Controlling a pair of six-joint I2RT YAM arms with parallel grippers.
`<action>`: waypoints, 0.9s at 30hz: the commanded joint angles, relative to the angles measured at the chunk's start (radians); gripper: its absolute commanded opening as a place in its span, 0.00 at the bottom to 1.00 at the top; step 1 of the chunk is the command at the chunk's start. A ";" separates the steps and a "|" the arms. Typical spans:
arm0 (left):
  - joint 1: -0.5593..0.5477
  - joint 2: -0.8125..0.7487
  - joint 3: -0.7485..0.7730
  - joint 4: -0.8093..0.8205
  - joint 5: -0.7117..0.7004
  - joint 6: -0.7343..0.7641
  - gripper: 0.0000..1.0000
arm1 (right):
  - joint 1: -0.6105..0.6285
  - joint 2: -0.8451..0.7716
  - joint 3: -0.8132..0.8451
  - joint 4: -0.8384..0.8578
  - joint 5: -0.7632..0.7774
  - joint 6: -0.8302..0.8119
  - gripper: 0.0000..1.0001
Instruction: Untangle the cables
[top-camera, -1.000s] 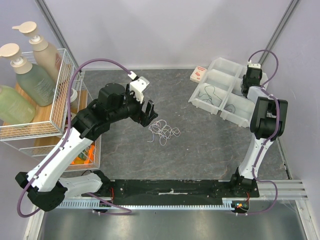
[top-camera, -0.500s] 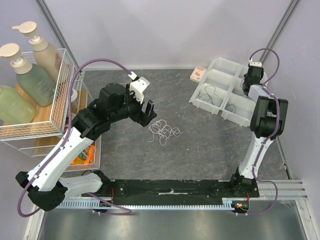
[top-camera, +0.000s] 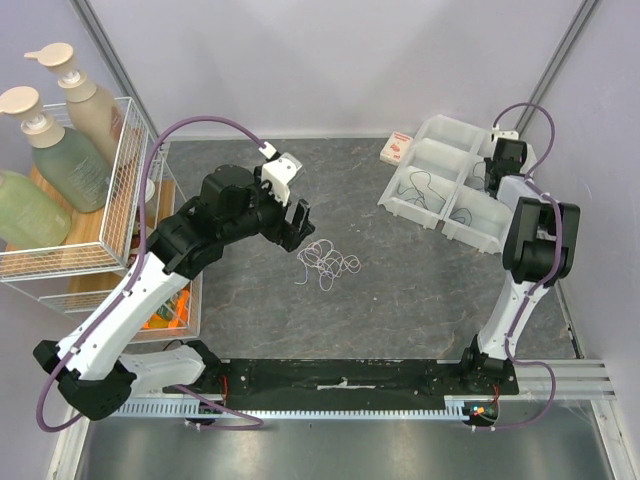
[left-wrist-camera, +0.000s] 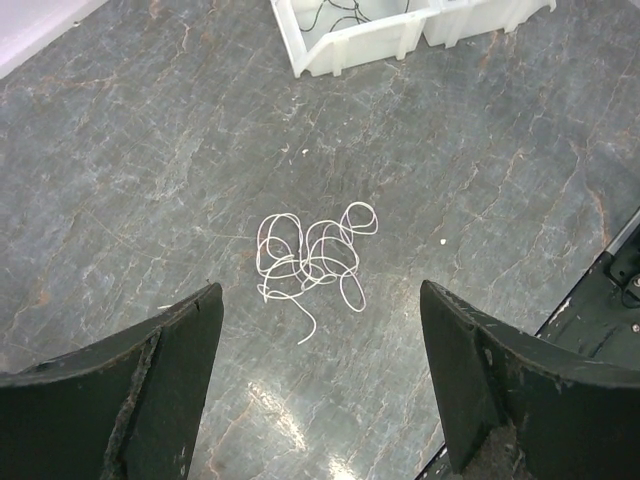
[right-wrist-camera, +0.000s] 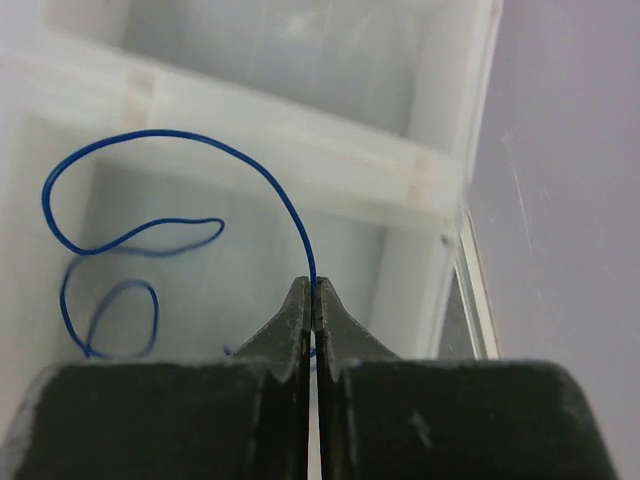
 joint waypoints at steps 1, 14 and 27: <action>0.000 -0.022 -0.008 0.086 -0.023 0.047 0.86 | 0.022 -0.184 -0.128 0.051 0.049 -0.115 0.00; 0.011 -0.066 -0.058 0.073 -0.056 0.149 0.87 | 0.062 -0.238 -0.205 0.033 0.205 -0.384 0.00; 0.009 -0.034 -0.042 0.077 -0.027 0.143 0.87 | 0.143 -0.230 -0.011 -0.187 0.338 0.066 0.61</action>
